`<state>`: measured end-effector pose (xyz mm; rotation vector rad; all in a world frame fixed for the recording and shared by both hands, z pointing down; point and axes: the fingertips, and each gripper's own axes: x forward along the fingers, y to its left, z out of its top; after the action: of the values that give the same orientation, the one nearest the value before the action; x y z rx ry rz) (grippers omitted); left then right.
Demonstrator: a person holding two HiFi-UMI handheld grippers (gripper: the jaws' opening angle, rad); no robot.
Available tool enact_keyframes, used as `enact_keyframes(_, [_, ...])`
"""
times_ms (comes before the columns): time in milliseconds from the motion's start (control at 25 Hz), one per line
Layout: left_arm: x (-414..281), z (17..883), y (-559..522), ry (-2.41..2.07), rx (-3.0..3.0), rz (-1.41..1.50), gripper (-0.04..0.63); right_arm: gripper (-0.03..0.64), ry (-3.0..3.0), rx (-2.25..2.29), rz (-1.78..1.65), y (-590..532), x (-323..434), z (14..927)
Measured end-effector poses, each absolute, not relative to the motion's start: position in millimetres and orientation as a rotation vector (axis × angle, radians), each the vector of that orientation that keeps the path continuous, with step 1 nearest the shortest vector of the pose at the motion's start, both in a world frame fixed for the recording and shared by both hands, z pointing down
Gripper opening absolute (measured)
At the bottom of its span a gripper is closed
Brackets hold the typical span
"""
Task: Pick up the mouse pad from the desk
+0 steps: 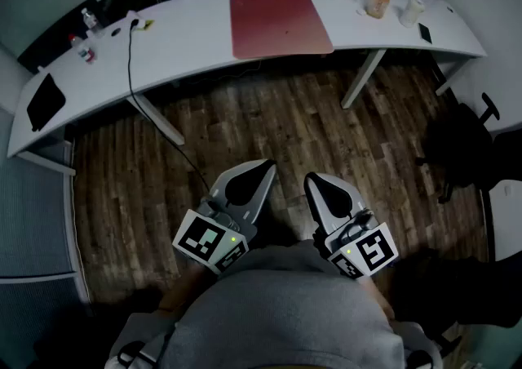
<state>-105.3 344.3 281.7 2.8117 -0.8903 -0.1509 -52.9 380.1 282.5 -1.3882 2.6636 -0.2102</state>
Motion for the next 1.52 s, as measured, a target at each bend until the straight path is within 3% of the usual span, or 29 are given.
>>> enact_keyframes(1000, [-105.8,299.8,360.2,-0.828,2.718,-0.151,-0.002,0.002,2.539,-1.535,-0.284,403.1,-37.6,299.4])
enact_keyframes(1520, [-101.7,306.2,320.6,-0.882,2.699,-0.137,-0.002,0.002,2.612,-1.475,-0.326,363.0,-32.0,316.8])
